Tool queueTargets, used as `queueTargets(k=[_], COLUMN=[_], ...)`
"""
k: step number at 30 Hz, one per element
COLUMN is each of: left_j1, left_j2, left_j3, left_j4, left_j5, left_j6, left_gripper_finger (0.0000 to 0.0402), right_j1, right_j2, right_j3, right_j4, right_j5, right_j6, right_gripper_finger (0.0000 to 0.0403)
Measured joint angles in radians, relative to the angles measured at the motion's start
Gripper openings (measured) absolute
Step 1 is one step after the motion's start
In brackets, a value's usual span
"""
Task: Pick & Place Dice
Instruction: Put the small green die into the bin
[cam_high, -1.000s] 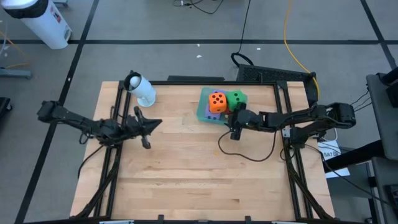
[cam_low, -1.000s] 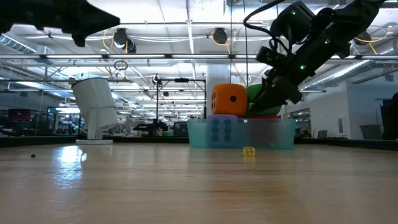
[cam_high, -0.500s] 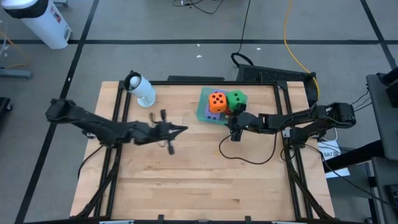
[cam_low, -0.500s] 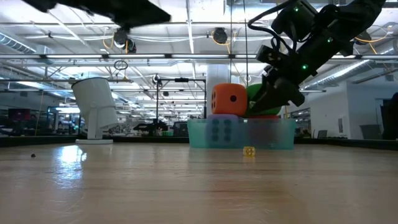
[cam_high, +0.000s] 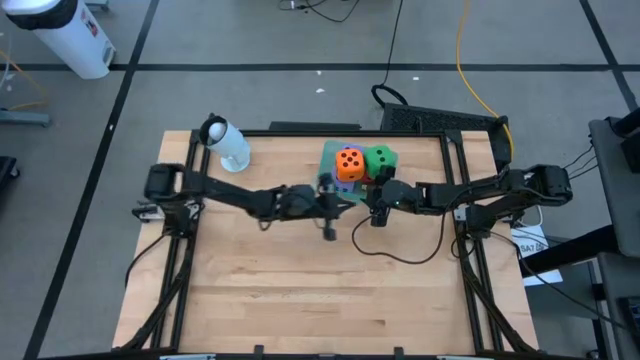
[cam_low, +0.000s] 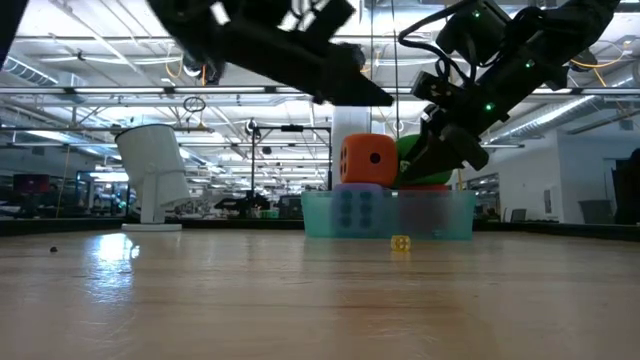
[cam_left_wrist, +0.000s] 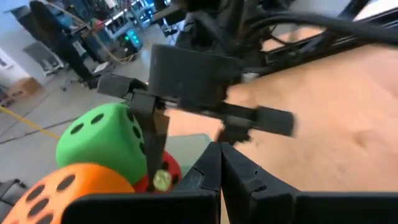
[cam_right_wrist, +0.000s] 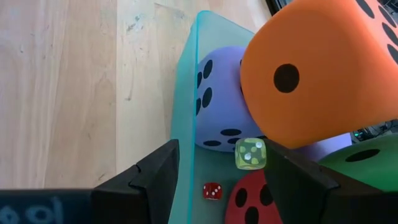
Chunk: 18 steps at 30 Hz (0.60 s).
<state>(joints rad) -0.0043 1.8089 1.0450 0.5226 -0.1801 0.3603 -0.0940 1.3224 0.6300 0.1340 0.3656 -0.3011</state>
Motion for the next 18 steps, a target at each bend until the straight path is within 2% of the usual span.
queueTargets(k=[8,18], left_j1=[0.074,0.106], left_j2=[0.130,0.150], left_j3=[0.208,0.223], left_j4=[-0.217,-0.198], left_j5=[0.015,0.070], left_j6=[-0.002,-0.015], left_gripper_finger=[0.0001,0.0001], right_j1=[0.000,-0.004], right_j2=[0.000,0.000], right_j3=[0.000,0.000], right_j4=[0.013,0.048], right_j5=[-0.001,-0.003], right_j6=[0.005,0.008], right_gripper_finger=[0.0217,0.0221])
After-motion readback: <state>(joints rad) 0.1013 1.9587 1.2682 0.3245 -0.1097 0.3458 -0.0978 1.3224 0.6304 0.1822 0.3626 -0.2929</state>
